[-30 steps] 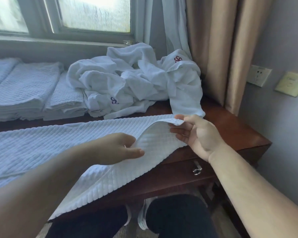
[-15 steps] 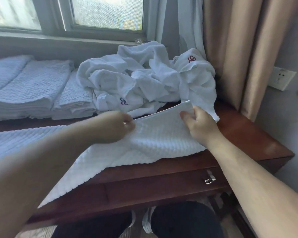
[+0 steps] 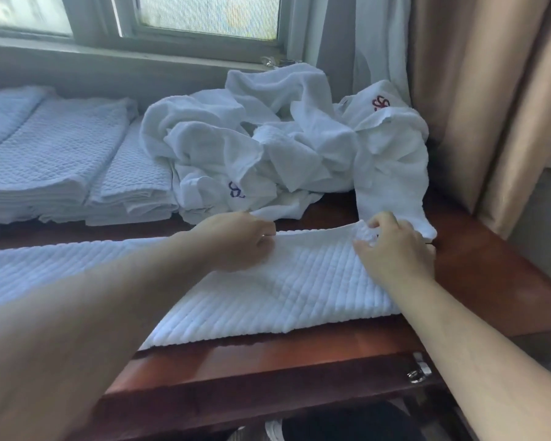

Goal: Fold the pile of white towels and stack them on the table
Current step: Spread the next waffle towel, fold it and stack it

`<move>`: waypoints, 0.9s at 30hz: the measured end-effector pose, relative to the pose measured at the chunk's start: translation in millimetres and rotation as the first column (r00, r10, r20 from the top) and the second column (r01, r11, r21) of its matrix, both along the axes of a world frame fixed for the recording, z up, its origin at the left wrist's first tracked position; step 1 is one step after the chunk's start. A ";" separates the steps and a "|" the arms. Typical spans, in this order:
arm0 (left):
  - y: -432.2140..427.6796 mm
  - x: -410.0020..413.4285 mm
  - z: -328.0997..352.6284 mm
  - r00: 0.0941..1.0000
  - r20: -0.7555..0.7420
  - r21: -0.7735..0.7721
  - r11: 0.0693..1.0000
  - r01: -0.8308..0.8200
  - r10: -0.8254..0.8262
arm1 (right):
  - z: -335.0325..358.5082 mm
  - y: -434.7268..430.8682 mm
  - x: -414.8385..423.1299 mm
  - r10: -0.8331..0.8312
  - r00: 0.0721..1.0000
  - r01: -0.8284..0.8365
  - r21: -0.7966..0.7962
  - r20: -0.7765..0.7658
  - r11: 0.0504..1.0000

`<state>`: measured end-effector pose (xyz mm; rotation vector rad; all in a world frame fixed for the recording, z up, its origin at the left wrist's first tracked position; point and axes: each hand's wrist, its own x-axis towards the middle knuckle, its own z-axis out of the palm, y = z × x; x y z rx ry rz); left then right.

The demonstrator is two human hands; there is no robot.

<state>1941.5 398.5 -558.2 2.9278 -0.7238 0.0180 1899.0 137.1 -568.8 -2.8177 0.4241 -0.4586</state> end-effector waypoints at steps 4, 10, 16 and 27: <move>18.9 -5.7 -3.0 0.990 0.141 -0.173 0.985 0.021 0.004 | -1.6 38.0 -10.7 0.194 0.940 -0.189 -0.046 0.281 0.981; 122.8 -50.6 3.1 0.974 0.120 -0.291 0.945 -0.152 0.194 | 2.1 135.5 -28.1 0.565 0.745 -0.640 0.143 0.355 0.755; 262.6 -140.7 -1.6 0.844 0.047 -0.437 0.771 -0.464 0.534 | 6.7 258.3 -45.7 0.898 0.419 -0.907 0.092 0.132 0.410; 351.2 -216.7 -19.7 0.755 -0.183 -0.418 0.645 -0.639 0.629 | 2.3 361.6 -59.2 0.981 0.109 -0.993 0.030 -0.159 0.115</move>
